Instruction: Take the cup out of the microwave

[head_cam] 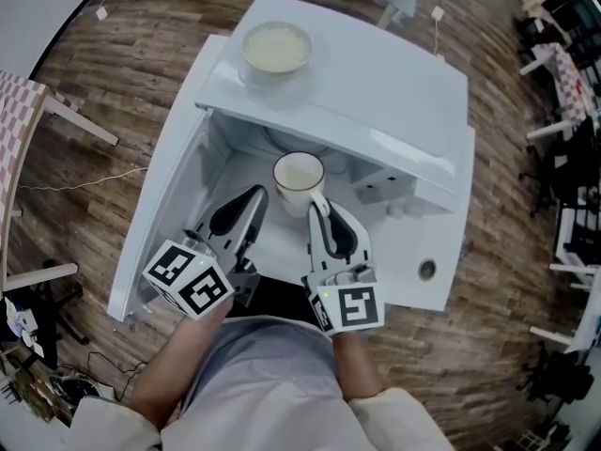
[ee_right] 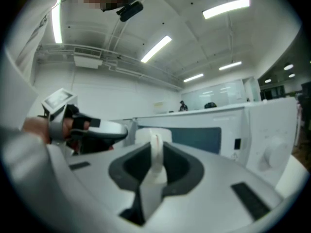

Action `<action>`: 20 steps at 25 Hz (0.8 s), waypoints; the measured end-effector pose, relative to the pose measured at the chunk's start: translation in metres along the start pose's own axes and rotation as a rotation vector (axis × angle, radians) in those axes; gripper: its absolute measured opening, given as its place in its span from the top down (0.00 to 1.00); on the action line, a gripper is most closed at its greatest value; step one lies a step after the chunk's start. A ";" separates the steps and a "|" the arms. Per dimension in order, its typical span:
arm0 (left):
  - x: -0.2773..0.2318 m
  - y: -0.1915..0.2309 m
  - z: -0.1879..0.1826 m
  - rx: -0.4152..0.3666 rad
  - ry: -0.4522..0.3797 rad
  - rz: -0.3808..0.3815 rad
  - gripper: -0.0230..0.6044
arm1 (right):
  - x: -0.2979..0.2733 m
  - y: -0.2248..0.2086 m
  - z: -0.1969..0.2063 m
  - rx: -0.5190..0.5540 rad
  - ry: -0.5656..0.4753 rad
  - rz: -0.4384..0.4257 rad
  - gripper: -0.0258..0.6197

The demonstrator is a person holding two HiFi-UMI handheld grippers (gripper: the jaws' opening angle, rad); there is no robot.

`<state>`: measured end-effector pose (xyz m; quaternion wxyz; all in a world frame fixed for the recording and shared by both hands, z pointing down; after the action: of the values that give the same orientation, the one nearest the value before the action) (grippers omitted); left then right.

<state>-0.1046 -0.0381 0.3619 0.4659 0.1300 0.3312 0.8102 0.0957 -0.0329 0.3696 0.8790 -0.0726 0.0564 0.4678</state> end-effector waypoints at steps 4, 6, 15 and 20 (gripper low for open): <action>0.001 -0.005 0.000 -0.005 0.001 0.011 0.95 | 0.007 0.000 -0.007 0.005 -0.008 -0.002 0.85; -0.001 -0.008 -0.001 -0.011 0.002 0.020 0.95 | 0.010 -0.002 -0.011 0.002 -0.017 -0.004 0.85; 0.001 -0.017 -0.009 -0.030 0.001 0.047 0.95 | 0.021 -0.001 -0.025 -0.002 -0.040 -0.020 0.85; 0.004 -0.021 -0.013 -0.056 0.001 0.053 0.95 | 0.026 0.000 -0.035 -0.004 -0.062 -0.032 0.85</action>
<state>-0.0996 -0.0331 0.3376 0.4477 0.1254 0.3050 0.8311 0.1092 -0.0182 0.3306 0.8875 -0.0607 0.0273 0.4560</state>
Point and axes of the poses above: the fingertips, and each gripper's own axes: x backward along the fingers, y to its left, z out of its underside, the point moved 10 cm from there along x, backward along the fingers, and after that the axes turned 2 degrees about x, right-handed, at the moved point
